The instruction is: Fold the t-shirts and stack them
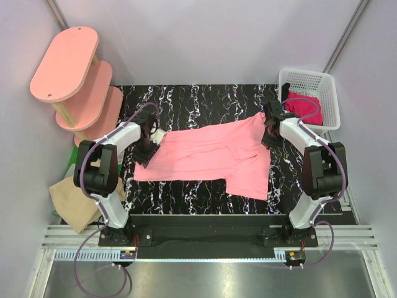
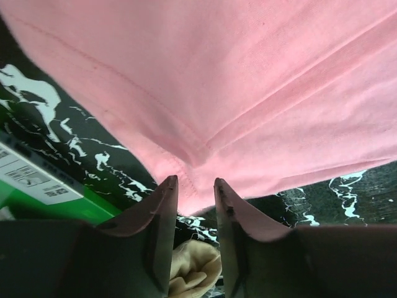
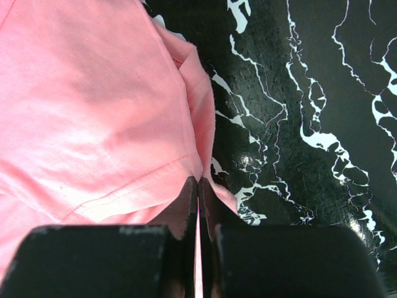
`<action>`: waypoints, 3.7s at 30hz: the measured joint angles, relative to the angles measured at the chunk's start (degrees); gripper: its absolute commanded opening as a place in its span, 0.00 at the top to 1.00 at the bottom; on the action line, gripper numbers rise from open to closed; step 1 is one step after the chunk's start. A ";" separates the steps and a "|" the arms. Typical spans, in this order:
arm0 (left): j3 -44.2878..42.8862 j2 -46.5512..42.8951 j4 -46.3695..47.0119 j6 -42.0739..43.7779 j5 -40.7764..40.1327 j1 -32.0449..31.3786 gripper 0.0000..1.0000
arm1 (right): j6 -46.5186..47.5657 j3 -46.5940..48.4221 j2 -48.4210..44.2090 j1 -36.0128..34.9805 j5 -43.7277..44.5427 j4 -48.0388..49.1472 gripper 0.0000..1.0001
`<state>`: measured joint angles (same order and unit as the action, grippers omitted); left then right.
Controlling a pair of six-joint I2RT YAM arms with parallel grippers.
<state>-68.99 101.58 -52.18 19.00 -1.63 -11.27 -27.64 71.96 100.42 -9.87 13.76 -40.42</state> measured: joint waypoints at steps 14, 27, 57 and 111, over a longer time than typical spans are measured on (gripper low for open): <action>-0.81 2.12 1.29 -0.17 0.15 -0.02 0.52 | 0.00 0.00 0.00 0.00 -0.96 0.07 1.00; -0.63 2.43 1.31 -1.11 1.46 -0.02 0.74 | 0.00 0.00 0.00 0.00 -1.03 0.09 1.00; -0.42 4.90 2.40 -1.20 1.66 -0.02 1.00 | 0.00 0.00 -0.02 0.00 -1.03 0.09 1.00; -7.48 -2.84 -2.19 -0.92 0.35 0.09 1.00 | 0.42 -0.26 3.04 0.00 -3.32 0.79 0.71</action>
<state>-76.47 98.74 -54.37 18.09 -1.28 -11.18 -27.22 71.70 103.46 -9.87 10.44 -39.64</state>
